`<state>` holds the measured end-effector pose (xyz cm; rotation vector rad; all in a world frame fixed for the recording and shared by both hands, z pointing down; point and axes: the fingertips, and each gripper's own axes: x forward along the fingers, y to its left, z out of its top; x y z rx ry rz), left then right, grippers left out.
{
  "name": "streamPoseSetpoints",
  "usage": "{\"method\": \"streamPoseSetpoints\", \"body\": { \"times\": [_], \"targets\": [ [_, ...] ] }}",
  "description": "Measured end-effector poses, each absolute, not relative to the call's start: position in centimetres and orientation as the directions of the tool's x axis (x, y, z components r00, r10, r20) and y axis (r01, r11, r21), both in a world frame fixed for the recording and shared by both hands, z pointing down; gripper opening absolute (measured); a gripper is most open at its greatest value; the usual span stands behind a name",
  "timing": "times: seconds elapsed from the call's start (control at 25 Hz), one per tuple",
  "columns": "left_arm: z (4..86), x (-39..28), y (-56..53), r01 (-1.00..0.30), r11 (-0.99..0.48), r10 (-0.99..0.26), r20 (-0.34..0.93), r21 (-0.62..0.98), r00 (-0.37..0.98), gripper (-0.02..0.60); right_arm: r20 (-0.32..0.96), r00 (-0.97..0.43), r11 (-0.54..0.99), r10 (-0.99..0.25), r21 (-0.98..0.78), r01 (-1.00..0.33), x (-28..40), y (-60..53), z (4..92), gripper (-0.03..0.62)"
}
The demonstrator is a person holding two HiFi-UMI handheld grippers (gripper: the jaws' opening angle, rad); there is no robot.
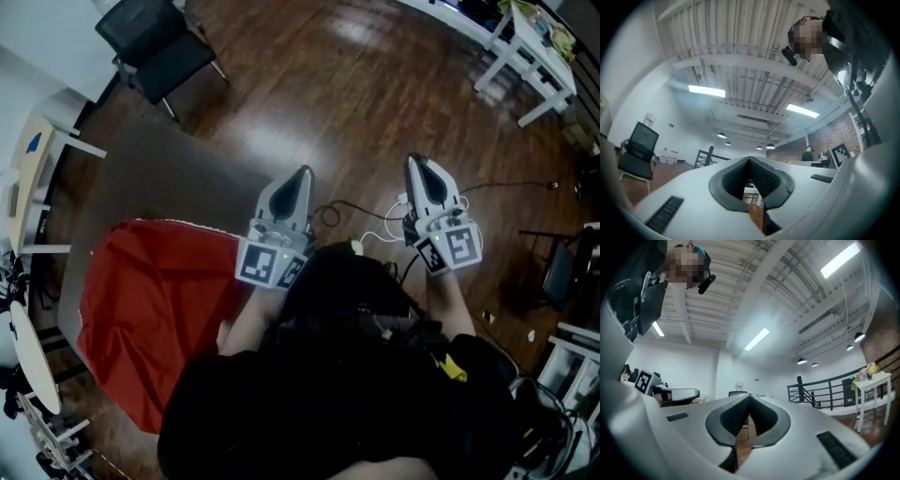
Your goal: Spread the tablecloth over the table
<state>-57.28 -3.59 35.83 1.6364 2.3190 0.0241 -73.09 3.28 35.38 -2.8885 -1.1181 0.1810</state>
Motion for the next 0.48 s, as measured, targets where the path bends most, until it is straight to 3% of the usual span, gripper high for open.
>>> {"method": "streamPoseSetpoints", "body": {
  "times": [0.2, 0.48],
  "targets": [
    [36.9, -66.1, 6.3, 0.817, 0.552, 0.831, -0.188, 0.165, -0.523, 0.003, -0.128, 0.634, -0.646, 0.763, -0.195, 0.738, -79.7, 8.8, 37.0, 0.005],
    [37.8, -71.7, 19.6, 0.711, 0.672, 0.74, -0.203, 0.206, -0.641, 0.003, -0.037, 0.559, -0.558, 0.828, -0.157, 0.815, -83.8, 17.8, 39.1, 0.005]
  ]
}}
